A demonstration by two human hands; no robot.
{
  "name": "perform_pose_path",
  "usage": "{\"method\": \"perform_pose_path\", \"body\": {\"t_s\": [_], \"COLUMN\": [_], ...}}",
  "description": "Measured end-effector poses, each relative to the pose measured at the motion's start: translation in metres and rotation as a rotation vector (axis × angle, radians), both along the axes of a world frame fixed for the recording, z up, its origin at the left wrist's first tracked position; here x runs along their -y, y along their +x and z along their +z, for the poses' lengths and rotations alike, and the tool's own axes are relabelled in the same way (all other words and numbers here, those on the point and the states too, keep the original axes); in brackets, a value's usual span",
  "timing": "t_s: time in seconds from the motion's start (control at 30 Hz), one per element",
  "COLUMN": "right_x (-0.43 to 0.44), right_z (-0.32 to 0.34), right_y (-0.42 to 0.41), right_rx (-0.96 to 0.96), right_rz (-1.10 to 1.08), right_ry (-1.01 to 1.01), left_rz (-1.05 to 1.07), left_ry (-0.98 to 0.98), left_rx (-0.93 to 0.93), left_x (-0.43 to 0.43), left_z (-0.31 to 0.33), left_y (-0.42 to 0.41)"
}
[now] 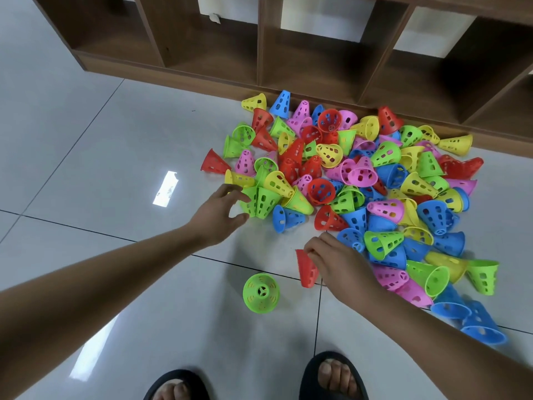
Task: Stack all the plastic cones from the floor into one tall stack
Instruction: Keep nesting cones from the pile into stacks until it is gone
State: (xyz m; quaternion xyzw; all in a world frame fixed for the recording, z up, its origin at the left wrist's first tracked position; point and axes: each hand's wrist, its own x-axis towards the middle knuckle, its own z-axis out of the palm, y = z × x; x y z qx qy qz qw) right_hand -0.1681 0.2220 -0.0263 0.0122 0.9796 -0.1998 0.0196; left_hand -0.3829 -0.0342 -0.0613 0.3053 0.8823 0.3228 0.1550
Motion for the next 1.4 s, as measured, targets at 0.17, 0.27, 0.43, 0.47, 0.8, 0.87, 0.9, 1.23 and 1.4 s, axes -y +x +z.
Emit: {"method": "perform_pose_path", "body": {"t_s": [0.17,0.27,0.43,0.47,0.8,0.87,0.9,1.23,1.4], "right_x": [0.004,0.010,0.025,0.029,0.066,0.069,0.070,0.069,0.068], "right_z": [0.034,0.051,0.071,0.073,0.042,0.033,0.029,0.001,-0.008], "right_y": [0.000,0.001,0.000,0.001,0.014,0.014,0.015,0.027,0.031], "right_rx": [0.012,0.055,0.168,0.203,0.409,0.413,0.418,0.479,0.550], "right_rz": [-0.097,-0.203,-0.400,-0.404,-0.325,-0.371,-0.393,-0.475,-0.506], "right_ry": [-0.306,-0.510,-1.113,-1.186,-1.100,-1.088,-1.080,-0.917,-0.919], "left_rz": [-0.045,-0.076,-0.070,-0.067,0.196,0.274,0.312,0.315,0.261], "left_ry": [-0.171,-0.258,-0.275,-0.263,0.035,0.127,0.188,0.733,0.610], "left_rx": [0.022,0.059,0.050,0.053,0.112,0.234,0.311,0.976,1.039], "left_x": [-0.009,-0.010,-0.006,-0.004,0.018,0.020,0.021,0.019,0.026], "left_z": [-0.007,-0.008,-0.010,-0.010,0.031,0.046,0.054,0.112,0.095], "left_y": [-0.015,-0.020,-0.016,-0.013,0.038,0.050,0.056,0.106,0.125]}}
